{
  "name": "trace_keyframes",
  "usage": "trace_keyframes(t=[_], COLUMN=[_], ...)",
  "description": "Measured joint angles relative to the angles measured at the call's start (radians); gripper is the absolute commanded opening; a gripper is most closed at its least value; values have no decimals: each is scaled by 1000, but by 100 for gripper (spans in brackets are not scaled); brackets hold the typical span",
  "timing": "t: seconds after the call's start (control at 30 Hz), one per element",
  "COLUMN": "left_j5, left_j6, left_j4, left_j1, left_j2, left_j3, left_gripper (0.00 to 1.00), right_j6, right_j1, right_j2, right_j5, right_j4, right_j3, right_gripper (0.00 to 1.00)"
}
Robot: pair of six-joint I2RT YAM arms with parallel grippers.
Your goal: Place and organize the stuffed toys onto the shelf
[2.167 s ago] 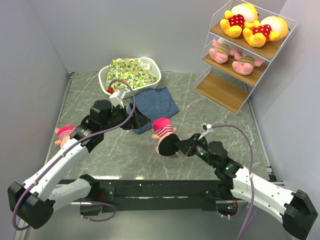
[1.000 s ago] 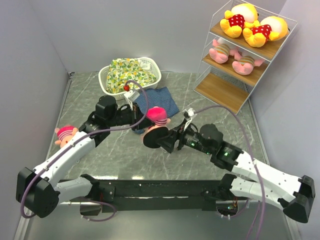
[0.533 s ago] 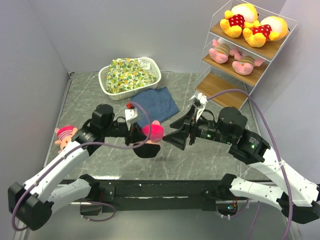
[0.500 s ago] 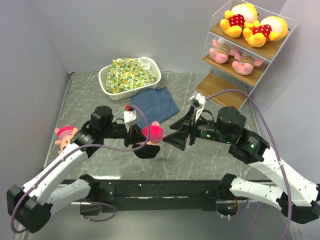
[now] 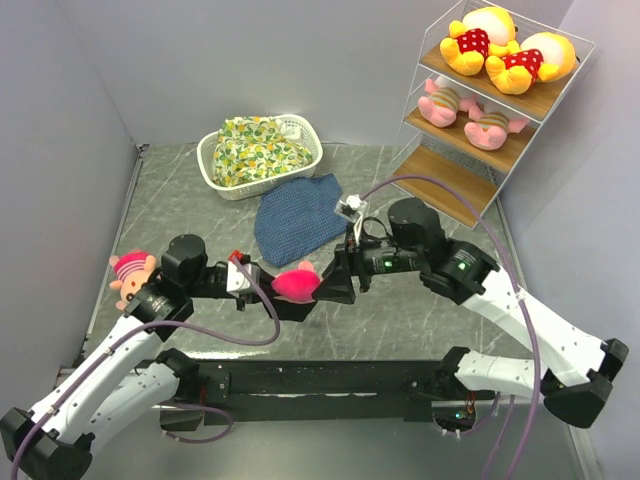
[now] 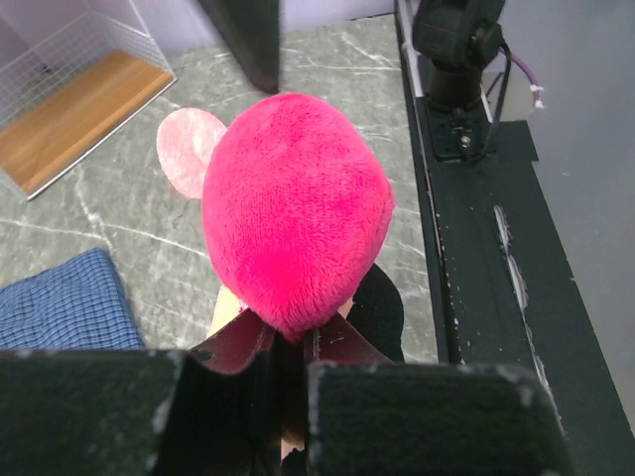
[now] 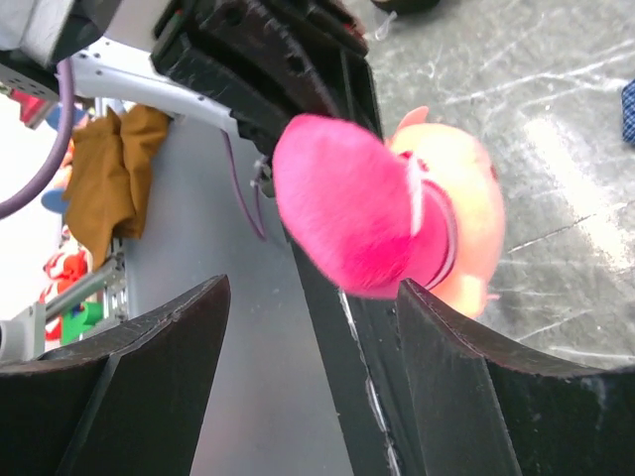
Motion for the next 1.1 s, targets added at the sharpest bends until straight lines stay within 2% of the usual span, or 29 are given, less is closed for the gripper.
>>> trace_keyframes(t=[0.37,0.57,0.7,0.8,0.83,0.9,0.93,0.97,1.03,1.07,1.1], left_j5=[16,18,18,18,18,18,18,16,5,-4,-11], left_j6=[29,29,29,28,28,26,24,24,17,10,2], left_j4=[30,52,60,63,62,63,64,67,75,79,85], left_j1=[-1,-1,-1,-1,-1,-1,-1,-1,-2,-2,-3], left_j2=[-36,-37,-37,-40,-40,-45,-48,-52,-57,-60,-63], left_j3=[-51,-66,-66,-71,-73,-78,-79,-80,-80,-81,-82], left_gripper=[1,1,1,1,1,1,4,22,51,69,75], right_j6=[-27,5,-3,-14,-17,-25,-25,-28,-38,-41,-46], right_j1=[-88,-91,-76,-70,-70,-69,-69,-69,-69,-69,-70], right_j2=[167,206,225,253,261,268,268,267,265,262,258], right_j5=[-82,-219,-265,-280,-284,-286,-286,-285,-285,-281,-278], right_j4=[-36,32,41,35,36,40,39,39,41,40,39], right_j3=[122,92,85,87,86,81,80,79,79,79,79], right_gripper=[75,74,70,59,42,24,8,1,0,0,0])
